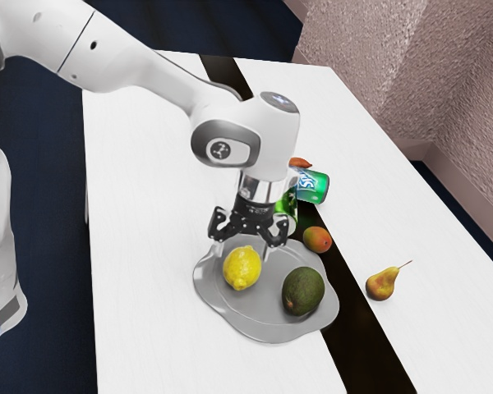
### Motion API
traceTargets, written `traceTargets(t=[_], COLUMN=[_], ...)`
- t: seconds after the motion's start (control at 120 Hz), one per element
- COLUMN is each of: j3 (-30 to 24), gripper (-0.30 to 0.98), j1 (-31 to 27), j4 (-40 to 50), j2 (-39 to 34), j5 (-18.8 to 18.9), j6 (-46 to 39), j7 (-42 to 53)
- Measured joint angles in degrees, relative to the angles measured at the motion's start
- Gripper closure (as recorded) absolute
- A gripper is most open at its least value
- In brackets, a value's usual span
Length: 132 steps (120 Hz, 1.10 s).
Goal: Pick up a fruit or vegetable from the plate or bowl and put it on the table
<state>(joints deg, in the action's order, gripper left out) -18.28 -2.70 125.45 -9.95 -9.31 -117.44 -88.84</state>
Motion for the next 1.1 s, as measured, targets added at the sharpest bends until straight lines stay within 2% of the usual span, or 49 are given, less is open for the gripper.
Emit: traceTargets(t=[0.925, 1.1], j3=[-1.3, -1.8], gripper=[0.01, 0.20], j1=[0.0, -0.1], j4=[1.7, 2.3], j2=[3.8, 3.6], j5=[-0.2, -0.2], j6=[-5.4, -5.7], j7=[-0.3, -0.3])
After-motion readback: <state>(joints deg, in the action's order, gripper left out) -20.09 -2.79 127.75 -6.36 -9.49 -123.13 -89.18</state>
